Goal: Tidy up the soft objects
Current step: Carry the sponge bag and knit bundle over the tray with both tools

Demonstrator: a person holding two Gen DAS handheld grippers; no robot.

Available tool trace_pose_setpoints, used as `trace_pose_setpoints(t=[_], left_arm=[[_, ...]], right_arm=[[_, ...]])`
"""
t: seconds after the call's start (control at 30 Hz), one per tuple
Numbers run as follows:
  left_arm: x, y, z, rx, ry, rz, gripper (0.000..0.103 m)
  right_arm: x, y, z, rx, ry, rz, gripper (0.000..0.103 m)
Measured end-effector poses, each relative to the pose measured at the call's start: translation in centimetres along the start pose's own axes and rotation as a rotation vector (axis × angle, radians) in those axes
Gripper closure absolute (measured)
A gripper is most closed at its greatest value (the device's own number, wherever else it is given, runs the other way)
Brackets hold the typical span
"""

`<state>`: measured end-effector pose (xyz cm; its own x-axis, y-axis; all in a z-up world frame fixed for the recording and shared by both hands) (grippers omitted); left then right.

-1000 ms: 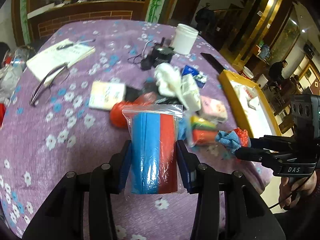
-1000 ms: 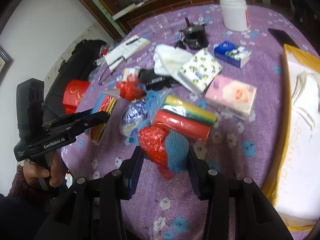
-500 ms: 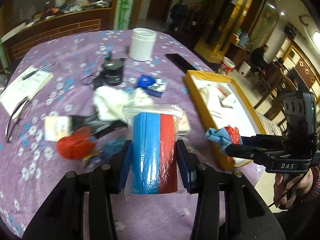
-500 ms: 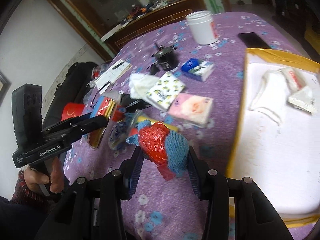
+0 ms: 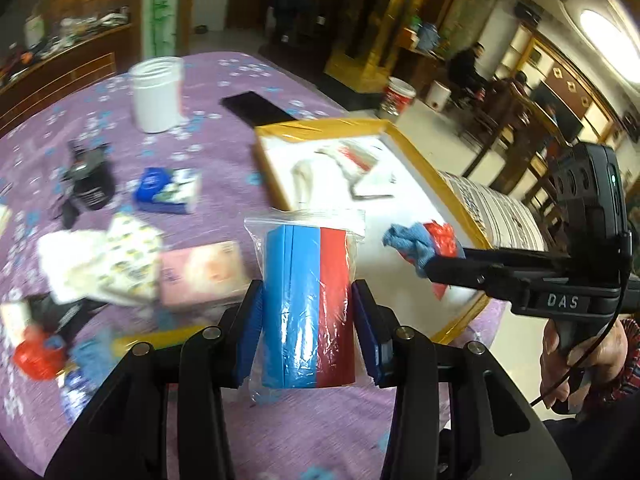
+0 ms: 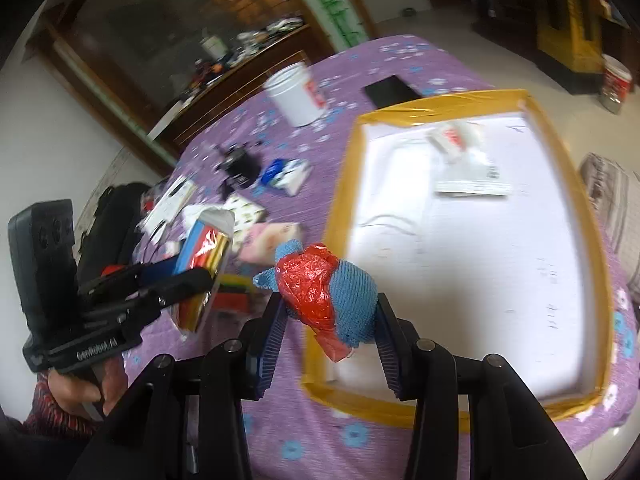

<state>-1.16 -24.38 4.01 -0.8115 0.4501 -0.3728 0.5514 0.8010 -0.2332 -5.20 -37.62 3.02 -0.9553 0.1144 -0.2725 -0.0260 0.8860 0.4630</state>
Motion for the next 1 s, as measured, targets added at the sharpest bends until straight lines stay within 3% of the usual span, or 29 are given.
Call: trace_pose_setpoints(t=[0.43, 1.0], left_arm=[[-1.4, -6.8, 7.0, 0.017, 0.121, 0.108, 0.062], [-2.1, -7.1, 10.9, -0.033, 0.164, 0.078, 0.062]], right_arm=[[-1.1, -8.1, -0.1, 0.079, 0.008, 0.161, 0.059], [-3.8, -11.4, 2.6, 0.11, 0.083, 0.149, 0.057]])
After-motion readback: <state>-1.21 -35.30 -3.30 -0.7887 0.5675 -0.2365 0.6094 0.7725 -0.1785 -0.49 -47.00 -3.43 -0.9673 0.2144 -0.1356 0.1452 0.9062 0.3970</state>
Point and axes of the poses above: each gripper's, at about its wrist camera, not at the fingertips, and z roughly the way its jaws point, y to its left, x to its underside, the point moved 9 cm from there along z, roughly the way its jaws point, and after that the axes turned 13 degrees about y, right-handed, at the moved point
